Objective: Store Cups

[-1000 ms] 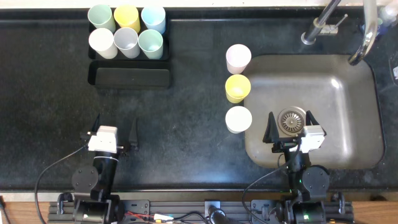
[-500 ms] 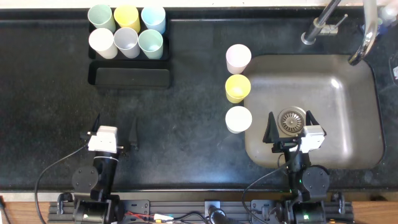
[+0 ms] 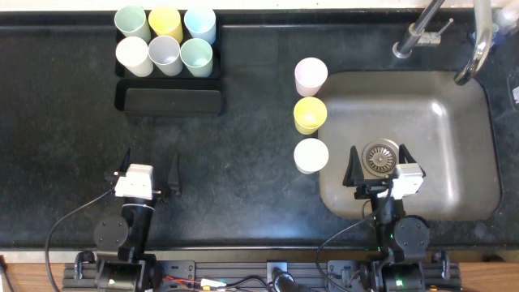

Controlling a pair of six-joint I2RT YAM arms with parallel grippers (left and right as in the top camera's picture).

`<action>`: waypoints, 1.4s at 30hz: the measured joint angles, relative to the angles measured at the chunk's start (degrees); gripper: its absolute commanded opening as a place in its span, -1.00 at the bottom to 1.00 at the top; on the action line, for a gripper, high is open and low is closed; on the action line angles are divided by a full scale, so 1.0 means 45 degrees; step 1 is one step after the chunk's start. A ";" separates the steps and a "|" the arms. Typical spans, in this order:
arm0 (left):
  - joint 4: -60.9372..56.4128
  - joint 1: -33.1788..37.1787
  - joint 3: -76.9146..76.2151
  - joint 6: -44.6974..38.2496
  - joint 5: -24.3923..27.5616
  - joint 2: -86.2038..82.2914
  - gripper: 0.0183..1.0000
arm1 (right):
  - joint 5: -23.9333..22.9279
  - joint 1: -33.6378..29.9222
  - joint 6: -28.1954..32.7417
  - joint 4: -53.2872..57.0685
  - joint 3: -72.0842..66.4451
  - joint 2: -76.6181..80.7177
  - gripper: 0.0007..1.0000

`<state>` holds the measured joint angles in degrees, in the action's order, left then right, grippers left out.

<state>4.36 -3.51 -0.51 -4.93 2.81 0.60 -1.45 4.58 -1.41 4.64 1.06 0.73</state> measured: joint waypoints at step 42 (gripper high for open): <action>0.5484 -0.0374 -1.3478 0.1588 0.3672 1.3289 1.00 | 0.0000 0.0005 -0.0010 0.0034 0.0000 0.0000 1.00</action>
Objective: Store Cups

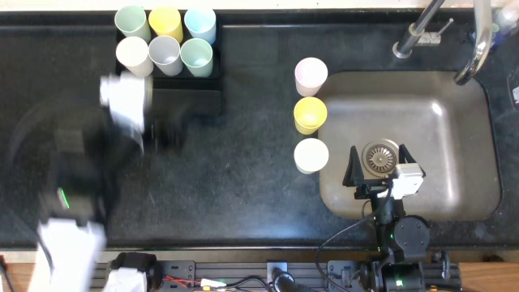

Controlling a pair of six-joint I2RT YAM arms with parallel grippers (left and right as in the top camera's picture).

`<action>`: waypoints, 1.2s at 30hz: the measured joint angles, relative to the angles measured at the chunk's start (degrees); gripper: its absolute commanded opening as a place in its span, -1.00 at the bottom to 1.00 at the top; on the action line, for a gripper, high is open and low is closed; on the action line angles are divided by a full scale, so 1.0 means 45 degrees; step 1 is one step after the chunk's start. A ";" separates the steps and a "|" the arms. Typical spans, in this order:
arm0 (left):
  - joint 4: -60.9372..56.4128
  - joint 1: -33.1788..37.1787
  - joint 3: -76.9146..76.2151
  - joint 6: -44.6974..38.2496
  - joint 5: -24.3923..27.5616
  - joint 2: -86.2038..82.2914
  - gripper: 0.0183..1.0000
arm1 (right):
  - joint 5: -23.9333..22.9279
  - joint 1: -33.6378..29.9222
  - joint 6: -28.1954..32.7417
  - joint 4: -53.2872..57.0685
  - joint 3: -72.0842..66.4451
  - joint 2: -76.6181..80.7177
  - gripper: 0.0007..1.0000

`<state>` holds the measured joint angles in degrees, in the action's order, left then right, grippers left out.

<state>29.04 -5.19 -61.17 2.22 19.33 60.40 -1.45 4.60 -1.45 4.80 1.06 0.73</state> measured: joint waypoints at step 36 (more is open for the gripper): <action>1.1487 -0.5838 -2.1998 0.7393 -0.2977 1.9832 1.00 | 0.0000 -0.0005 0.0010 -0.0015 0.0000 0.0005 1.00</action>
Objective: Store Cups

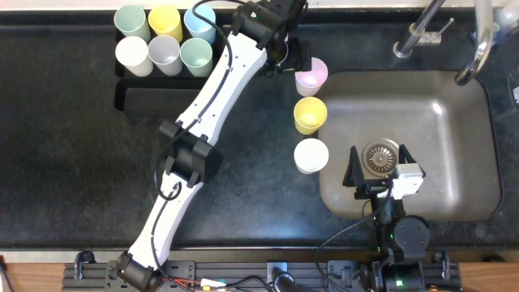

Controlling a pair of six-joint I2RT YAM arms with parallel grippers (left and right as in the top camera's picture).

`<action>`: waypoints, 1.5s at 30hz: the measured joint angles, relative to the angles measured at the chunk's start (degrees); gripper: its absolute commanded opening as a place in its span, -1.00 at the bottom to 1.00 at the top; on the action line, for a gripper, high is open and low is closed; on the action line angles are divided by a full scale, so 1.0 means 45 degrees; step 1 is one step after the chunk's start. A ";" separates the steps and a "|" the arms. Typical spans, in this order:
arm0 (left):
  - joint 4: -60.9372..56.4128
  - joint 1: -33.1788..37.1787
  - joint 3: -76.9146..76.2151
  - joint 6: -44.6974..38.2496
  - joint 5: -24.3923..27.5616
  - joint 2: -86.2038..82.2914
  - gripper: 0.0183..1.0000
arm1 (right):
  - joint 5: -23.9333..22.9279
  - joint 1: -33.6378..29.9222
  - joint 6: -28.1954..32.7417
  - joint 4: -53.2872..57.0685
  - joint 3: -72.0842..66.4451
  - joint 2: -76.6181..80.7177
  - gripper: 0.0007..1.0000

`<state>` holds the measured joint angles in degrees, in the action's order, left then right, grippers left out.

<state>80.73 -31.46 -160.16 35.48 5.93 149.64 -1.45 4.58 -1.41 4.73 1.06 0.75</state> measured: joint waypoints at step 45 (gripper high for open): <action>-0.0223 0.0117 0.0442 0.0092 0.0680 0.0476 1.00 | 0.0000 0.0000 -0.0005 -0.0005 0.0000 0.0000 1.00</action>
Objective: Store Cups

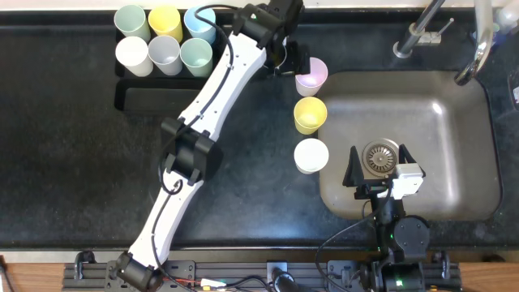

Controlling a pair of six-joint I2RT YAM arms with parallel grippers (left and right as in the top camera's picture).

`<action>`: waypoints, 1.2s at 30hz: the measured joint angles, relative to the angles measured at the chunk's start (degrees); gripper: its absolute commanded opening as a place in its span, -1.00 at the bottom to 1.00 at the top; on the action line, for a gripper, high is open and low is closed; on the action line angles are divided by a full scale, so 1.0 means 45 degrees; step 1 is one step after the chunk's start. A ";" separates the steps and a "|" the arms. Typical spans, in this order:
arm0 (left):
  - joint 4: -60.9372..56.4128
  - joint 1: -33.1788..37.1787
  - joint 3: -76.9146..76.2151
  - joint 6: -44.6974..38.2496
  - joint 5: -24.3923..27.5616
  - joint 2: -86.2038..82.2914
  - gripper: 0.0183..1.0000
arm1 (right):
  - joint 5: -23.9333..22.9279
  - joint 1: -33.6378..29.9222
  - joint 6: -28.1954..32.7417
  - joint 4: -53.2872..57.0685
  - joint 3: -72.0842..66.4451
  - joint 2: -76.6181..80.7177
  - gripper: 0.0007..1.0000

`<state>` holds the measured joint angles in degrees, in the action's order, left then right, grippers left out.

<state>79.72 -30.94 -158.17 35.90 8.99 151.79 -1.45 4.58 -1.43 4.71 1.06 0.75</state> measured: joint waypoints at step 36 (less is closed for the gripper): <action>-0.0869 0.8160 1.3974 0.2623 -0.4041 -1.4868 -0.96 | -0.0005 0.0005 0.0005 0.0005 0.0000 -0.0005 1.00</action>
<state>75.81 5.78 -95.29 47.70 -9.19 84.88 -1.48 4.60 -1.41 4.73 1.06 0.73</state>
